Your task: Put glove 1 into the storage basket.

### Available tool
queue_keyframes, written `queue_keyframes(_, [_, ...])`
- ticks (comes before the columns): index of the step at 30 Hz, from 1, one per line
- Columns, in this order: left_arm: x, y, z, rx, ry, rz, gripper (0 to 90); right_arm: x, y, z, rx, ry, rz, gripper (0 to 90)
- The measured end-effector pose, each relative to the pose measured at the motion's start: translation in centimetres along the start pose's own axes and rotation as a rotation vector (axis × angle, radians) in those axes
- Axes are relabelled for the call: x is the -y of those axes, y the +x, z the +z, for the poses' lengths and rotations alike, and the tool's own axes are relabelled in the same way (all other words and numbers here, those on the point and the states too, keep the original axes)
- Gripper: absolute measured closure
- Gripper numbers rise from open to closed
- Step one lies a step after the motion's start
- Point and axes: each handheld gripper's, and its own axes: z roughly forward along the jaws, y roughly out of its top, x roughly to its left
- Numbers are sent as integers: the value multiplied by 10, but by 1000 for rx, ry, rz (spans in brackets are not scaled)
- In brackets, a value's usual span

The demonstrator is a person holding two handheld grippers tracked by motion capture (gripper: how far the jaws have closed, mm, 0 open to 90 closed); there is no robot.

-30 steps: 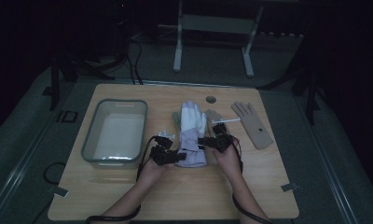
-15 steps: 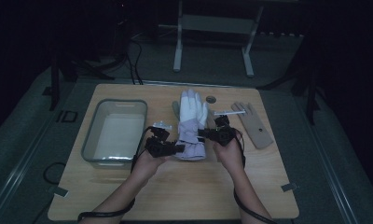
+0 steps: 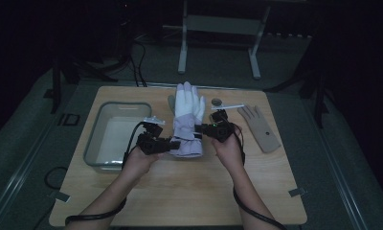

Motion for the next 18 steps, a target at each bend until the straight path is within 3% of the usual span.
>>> queue_keyframes(9, [5,16,-30,-29,-13,-12,728,-16,26,16,-24,1,-31,793])
queue_keyframes(18, [19,40,-66,-80,-26,-33,727,-34,60,47,-57,24,-73,793])
